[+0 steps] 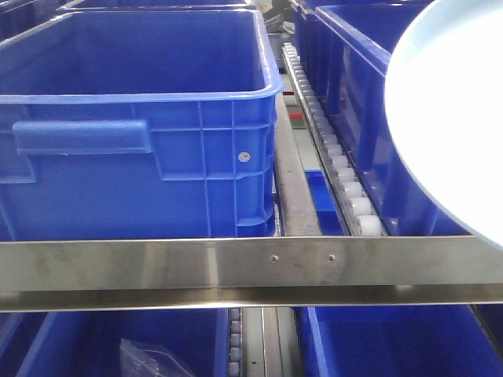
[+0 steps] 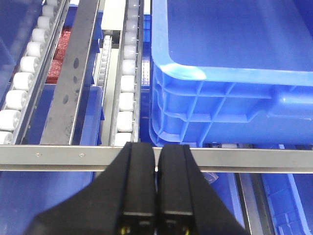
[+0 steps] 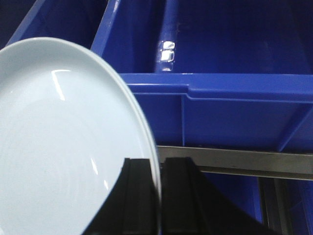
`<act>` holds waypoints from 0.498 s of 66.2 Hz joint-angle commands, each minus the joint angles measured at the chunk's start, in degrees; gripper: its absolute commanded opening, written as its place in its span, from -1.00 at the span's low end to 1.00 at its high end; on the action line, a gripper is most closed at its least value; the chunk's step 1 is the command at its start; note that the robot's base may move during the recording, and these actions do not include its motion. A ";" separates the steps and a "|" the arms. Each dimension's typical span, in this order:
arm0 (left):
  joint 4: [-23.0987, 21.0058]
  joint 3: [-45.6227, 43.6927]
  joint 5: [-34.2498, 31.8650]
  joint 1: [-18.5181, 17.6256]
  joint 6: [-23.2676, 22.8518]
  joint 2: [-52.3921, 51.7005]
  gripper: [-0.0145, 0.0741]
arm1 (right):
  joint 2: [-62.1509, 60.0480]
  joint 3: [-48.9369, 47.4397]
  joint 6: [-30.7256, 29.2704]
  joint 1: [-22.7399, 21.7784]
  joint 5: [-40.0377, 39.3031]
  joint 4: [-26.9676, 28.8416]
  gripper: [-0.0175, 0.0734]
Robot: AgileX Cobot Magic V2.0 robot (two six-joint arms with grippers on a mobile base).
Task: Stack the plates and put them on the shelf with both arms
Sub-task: 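Keep the plates raised in the right gripper as the base stops at the blue-bin shelf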
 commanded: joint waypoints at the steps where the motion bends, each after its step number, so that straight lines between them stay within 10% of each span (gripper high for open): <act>1: -0.20 -1.71 -4.46 -0.44 -0.60 0.21 -0.48 | 0.27 -1.71 -0.13 -0.33 -5.55 0.72 -0.51; 33: -0.20 -1.71 -4.46 -0.44 -0.60 0.21 -0.48 | 0.27 -1.71 -0.13 -0.33 -5.67 0.72 -0.51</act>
